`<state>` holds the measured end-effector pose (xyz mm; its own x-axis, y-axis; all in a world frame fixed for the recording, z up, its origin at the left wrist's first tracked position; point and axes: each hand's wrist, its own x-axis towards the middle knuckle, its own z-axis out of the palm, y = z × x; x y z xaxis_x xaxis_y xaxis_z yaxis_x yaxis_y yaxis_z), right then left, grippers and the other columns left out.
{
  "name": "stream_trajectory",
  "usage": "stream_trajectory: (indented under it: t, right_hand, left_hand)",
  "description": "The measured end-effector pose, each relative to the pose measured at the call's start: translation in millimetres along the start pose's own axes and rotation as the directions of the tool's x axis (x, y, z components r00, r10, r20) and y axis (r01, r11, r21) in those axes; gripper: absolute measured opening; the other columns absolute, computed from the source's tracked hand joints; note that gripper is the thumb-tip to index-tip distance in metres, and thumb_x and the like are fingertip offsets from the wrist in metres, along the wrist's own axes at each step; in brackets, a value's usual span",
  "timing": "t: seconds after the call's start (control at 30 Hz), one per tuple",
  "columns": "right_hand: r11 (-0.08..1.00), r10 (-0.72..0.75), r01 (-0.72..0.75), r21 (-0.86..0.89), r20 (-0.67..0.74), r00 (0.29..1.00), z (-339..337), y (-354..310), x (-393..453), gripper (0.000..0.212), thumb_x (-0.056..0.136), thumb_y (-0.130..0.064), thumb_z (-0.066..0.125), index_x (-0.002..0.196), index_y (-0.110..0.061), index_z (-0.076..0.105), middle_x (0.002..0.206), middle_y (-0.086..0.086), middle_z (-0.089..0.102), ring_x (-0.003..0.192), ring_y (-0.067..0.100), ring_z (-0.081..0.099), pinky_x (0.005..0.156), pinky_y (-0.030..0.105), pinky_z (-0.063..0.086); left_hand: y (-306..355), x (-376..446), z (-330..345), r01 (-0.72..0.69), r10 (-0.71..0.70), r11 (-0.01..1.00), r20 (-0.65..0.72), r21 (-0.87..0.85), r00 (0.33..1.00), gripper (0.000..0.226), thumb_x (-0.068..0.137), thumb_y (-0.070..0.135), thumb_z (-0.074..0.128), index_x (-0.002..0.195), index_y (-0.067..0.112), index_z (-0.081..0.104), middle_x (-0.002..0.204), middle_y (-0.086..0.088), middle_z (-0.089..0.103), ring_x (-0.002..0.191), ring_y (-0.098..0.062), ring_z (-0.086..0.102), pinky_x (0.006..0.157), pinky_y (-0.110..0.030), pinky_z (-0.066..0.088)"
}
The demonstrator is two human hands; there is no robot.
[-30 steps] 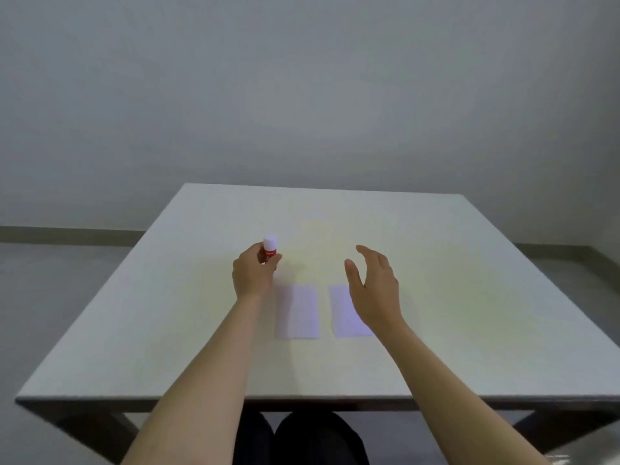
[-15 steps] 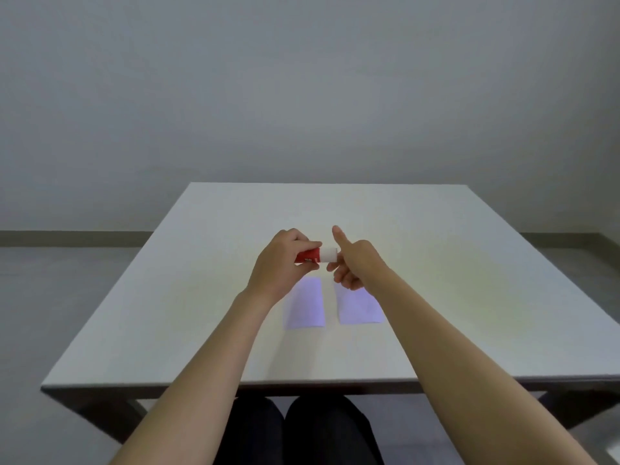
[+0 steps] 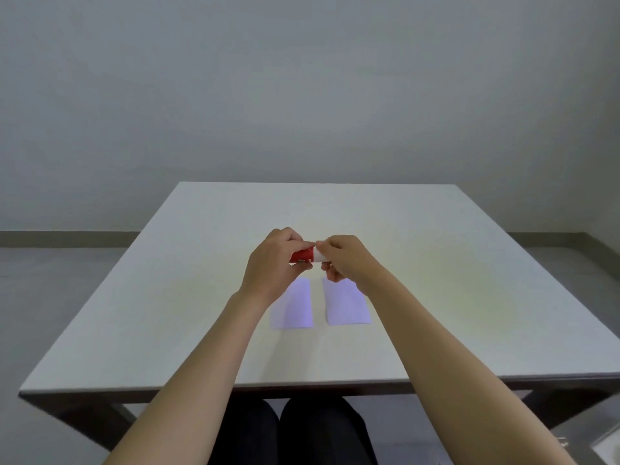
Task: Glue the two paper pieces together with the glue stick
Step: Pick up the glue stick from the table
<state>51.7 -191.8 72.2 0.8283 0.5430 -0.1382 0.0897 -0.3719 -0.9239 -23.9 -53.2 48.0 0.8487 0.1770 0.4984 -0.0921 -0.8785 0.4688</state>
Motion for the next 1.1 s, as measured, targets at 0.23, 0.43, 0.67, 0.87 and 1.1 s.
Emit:
stream_trajectory:
  t: [0.23,0.43,0.67,0.87,1.1]
  right_hand:
    - [0.996,0.079,-0.079,-0.037,-0.015,0.997,-3,-5,3,0.050,0.096,-0.048,0.039,0.086,-0.005,0.062,0.062,0.009,0.063,0.042,0.020,0.054,0.048,0.025,0.045]
    - [0.995,-0.099,0.096,0.025,0.149,0.984,-14,3,11,0.022,0.090,-0.021,0.061,0.110,-0.013,0.056,0.091,0.006,0.063,0.066,0.021,0.066,0.059,0.026,0.054]
    - [0.992,-0.085,0.078,0.102,0.066,0.994,-12,5,22,0.019,0.095,-0.020,0.055,0.092,-0.002,0.058,0.070,0.011,0.061,0.050,0.019,0.061,0.050,0.023,0.054]
    - [0.983,-0.094,0.147,0.113,-0.382,0.919,-38,24,47,0.024,0.084,0.000,0.062,0.107,-0.004,0.058,0.089,0.005,0.056,0.068,0.023,0.061,0.068,0.029,0.054]
    - [0.933,-0.154,-0.013,-0.360,-0.430,0.890,-54,89,54,0.029,0.089,-0.001,0.050,0.115,-0.007,0.061,0.113,0.013,0.064,0.099,0.028,0.059,0.076,0.026,0.041]
  left_hand:
    - [-2,5,1,0.027,-0.027,1.000,-0.041,0.003,0.999,0.035,0.077,0.017,0.075,0.111,0.021,0.070,0.095,0.004,0.063,0.088,-0.014,0.052,0.068,-0.025,0.041]
    - [-7,3,4,0.060,-0.060,0.998,-0.018,-0.008,0.998,0.032,0.078,0.017,0.074,0.109,0.022,0.071,0.094,0.005,0.062,0.087,-0.014,0.054,0.070,-0.029,0.047]
    - [-8,9,11,0.110,-0.110,0.994,-0.016,-0.020,0.994,0.032,0.077,0.025,0.075,0.108,0.024,0.071,0.093,0.007,0.065,0.078,-0.013,0.057,0.064,-0.027,0.044]
    - [-19,3,3,0.325,-0.358,0.839,0.007,-0.437,0.934,0.016,0.081,0.023,0.071,0.083,0.038,0.068,0.082,0.009,0.071,0.062,-0.007,0.070,0.066,-0.029,0.055]
    - [-29,-2,-2,0.379,-0.439,0.770,0.005,-0.514,0.899,0.010,0.082,0.018,0.069,0.084,0.027,0.067,0.066,0.007,0.073,0.078,-0.001,0.069,0.074,-0.010,0.048]
